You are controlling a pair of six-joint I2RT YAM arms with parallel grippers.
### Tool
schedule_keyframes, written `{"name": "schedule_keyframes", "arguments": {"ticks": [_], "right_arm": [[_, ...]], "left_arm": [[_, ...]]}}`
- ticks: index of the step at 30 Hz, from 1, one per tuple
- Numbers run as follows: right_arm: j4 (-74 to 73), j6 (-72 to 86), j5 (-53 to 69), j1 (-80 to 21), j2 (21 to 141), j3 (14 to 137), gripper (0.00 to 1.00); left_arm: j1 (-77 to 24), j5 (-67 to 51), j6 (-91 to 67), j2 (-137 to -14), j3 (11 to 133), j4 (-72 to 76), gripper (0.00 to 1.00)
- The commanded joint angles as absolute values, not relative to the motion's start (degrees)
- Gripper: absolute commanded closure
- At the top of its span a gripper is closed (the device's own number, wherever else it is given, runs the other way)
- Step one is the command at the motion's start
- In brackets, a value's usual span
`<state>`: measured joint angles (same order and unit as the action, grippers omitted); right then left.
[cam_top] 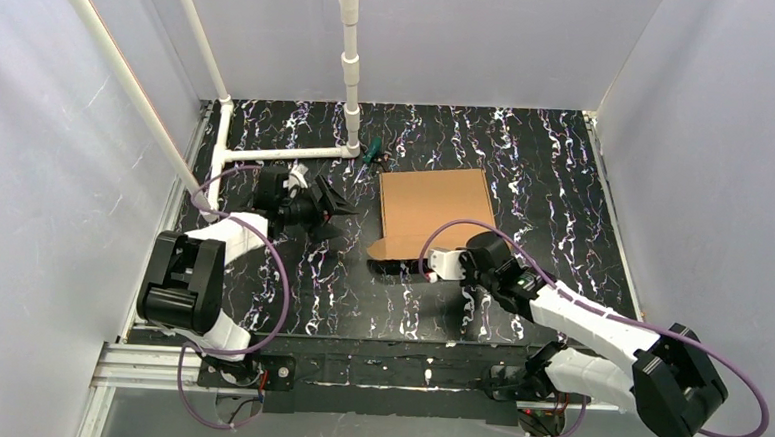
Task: Fold the paper box
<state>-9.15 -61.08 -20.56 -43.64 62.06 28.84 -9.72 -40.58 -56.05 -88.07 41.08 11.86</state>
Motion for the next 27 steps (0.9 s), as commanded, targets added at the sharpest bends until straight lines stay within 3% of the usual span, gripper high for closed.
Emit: {"name": "schedule_keyframes", "arguments": {"ticks": [1,6,9,12,15,17,19,22,23,27], "right_arm": [[-12.0,-64.5,-19.6,-40.0,60.2,27.1,0.71],[-17.1,-64.6,-15.6,-35.8,60.2,28.7,0.64],[-32.5,-61.3,-4.0,-35.7,60.5,37.4,0.41],[-43.2,-58.8,8.4,-35.2,61.2,46.0,0.29],[-51.2,-58.5,17.6,-32.3,61.9,52.4,0.25],[-54.9,-61.2,20.9,-29.1,62.0,53.7,0.24],[-56.2,-62.6,21.1,-28.0,63.3,52.1,0.33],[-55.9,-62.3,18.9,-27.9,68.6,48.4,0.71],[-54.9,-61.8,18.0,-27.9,70.4,47.1,0.8],[-42.7,-57.6,11.8,-27.9,73.8,41.6,0.99]], "left_arm": [[-10.7,-36.3,-46.8,-86.8,46.9,10.6,0.18],[-12.6,-29.7,-39.4,-85.1,51.2,9.4,0.11],[-12.7,-28.2,-36.1,-86.6,54.3,9.6,0.02],[-11.6,-29.9,-35.8,-91.8,58.9,9.6,0.02],[-10.7,-37.2,-35.4,-98.8,65.3,9.4,0.02],[-10.7,-39.7,-35.1,-102.2,68.6,9.4,0.13],[-10.7,-39.8,-35.8,-104.2,70.0,9.4,0.3],[-10.7,-40.2,-37.3,-107.1,71.7,8.7,0.73],[-10.7,-39.5,-37.7,-107.6,71.7,7.4,0.82],[-11.9,-33.1,-37.2,-108.0,69.8,0.8,0.97]]}}
